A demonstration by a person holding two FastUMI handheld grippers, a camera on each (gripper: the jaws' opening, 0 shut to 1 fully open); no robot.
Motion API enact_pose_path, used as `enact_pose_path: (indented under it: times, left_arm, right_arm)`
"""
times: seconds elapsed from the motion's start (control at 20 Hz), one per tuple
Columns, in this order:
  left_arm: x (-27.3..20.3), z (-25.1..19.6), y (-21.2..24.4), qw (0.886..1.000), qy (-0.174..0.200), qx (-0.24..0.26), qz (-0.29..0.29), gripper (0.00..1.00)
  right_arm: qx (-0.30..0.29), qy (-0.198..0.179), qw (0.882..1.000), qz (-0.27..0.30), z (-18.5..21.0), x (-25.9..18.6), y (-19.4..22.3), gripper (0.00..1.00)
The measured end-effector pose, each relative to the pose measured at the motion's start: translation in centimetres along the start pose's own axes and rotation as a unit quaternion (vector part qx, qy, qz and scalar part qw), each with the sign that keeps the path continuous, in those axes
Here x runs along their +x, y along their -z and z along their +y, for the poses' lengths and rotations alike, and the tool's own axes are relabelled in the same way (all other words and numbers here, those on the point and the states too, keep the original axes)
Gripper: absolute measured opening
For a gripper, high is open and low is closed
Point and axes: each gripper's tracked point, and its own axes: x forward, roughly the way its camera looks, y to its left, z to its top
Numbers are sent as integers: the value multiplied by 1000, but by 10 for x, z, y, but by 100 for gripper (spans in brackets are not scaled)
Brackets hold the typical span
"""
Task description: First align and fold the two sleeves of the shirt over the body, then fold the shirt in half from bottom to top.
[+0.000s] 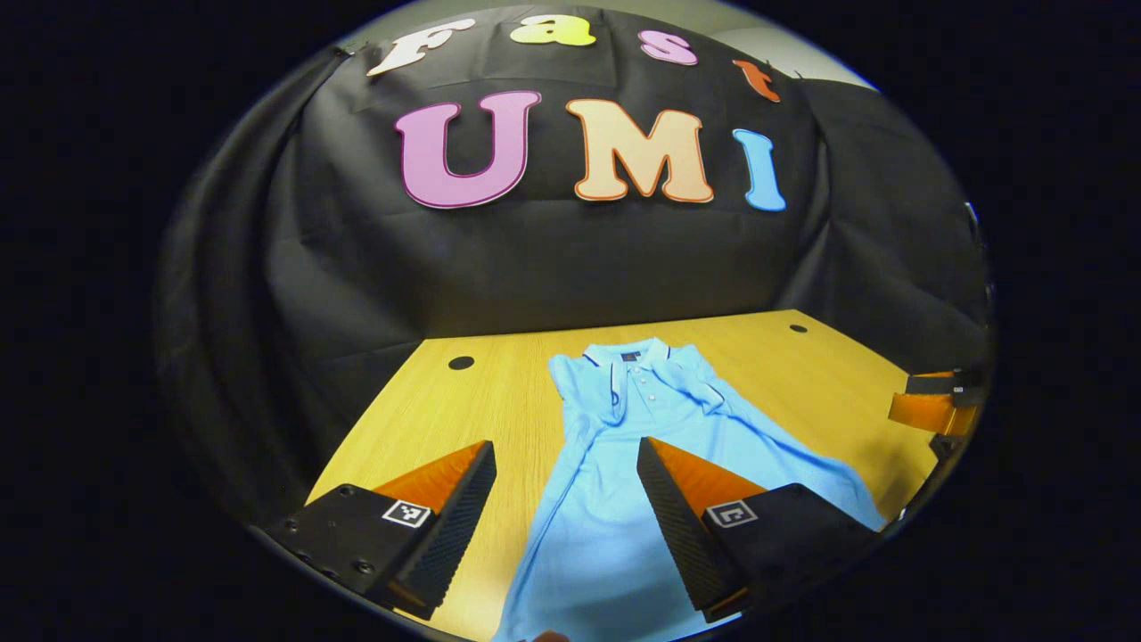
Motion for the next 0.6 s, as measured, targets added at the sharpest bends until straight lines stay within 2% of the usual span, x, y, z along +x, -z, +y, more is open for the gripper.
enact_pose_path:
  times: [0.2,0.35,0.4,0.45,0.6]
  left_arm:
    - [-33,-4,54,999,13,-14,49,96]
    - [-47,7,97,996,-5,-28,89,95]
    - [-50,12,109,994,-12,-26,101,96]
    - [-51,15,124,994,-20,-21,109,96]
    - [-61,23,150,991,-28,-14,131,96]
  right_arm:
    - [-28,-5,999,38,6,-26,46,98]
    - [-41,-11,997,63,10,-41,75,98]
    - [-46,-11,996,71,9,-46,83,93]
    - [-50,-10,996,78,9,-50,91,98]
    - [-46,-4,994,95,7,-56,111,98]
